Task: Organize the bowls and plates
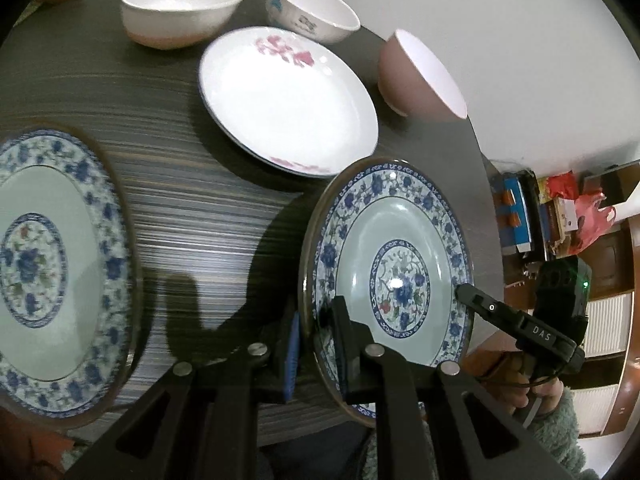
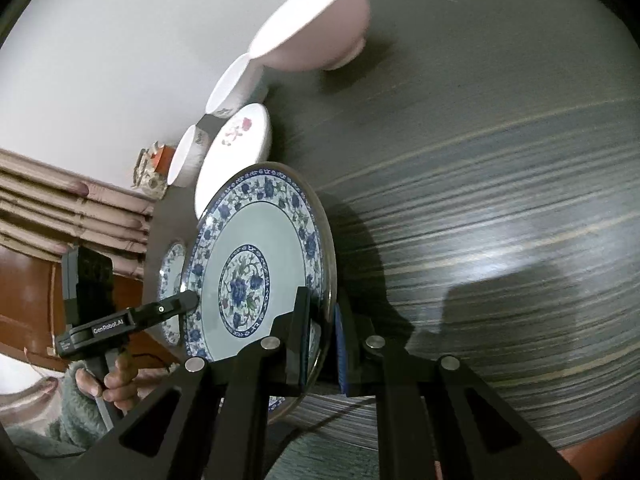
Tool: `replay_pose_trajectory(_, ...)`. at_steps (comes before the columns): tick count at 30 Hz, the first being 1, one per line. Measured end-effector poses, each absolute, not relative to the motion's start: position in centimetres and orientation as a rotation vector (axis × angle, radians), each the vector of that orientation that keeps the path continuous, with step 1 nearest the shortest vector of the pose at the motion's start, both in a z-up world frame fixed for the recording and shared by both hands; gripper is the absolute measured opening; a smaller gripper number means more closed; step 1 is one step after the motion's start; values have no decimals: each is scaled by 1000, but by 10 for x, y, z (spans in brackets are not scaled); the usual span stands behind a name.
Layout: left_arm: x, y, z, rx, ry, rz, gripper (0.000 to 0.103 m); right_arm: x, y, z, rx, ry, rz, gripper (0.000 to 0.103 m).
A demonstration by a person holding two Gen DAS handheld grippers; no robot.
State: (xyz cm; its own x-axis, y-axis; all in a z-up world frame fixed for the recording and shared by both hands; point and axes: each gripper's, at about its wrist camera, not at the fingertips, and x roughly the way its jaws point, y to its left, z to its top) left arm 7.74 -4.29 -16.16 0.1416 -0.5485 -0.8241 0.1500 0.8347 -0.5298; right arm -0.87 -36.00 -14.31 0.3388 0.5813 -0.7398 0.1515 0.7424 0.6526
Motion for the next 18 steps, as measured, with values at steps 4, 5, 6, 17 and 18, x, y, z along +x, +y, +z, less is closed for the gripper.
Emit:
replay_pose_trajectory(4,76,-22,-151,-375,1308,-495,15,-2,-343,-133,697,1205,341,12)
replay_pose_trajectory(5,76,-16,-148,-377,1300,-490,15,0,-339,-131,694,1204,347,12)
replay_pose_trajectory(6,75,-9,-146,-377,1294,-485,15,2,-334,-129,689,1202,358,12)
replay_pose_trajectory(17,69,92,-108,-416,1175,-354,15,48,-248,-103,612,1183,501,12)
replay_pose_trajectory(18,68,105,-106,-424,1166,-333,15,51,-240,-102,610,1184,510,12)
